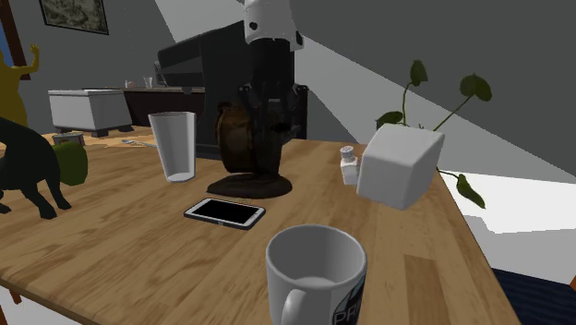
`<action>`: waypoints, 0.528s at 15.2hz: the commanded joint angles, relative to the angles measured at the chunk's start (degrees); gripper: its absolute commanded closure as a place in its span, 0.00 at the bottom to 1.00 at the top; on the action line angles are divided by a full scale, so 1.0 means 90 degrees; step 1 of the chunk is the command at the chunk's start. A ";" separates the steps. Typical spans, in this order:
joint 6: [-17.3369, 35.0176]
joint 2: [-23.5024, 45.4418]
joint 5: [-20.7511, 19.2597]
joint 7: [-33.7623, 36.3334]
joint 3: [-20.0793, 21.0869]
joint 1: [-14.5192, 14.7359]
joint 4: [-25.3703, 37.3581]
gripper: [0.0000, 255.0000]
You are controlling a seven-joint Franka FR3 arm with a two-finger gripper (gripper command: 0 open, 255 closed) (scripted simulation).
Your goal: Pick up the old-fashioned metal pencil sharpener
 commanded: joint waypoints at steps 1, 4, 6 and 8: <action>-0.0155 -0.0048 0.0006 -0.0007 0.0000 -0.0002 0.0113 1.00; -0.0392 -0.0112 0.0016 -0.0016 0.0003 -0.0003 0.0287 1.00; -0.0552 -0.0148 0.0022 -0.0021 0.0005 -0.0003 0.0411 1.00; -0.0713 -0.0179 0.0027 -0.0026 0.0006 -0.0003 0.0541 1.00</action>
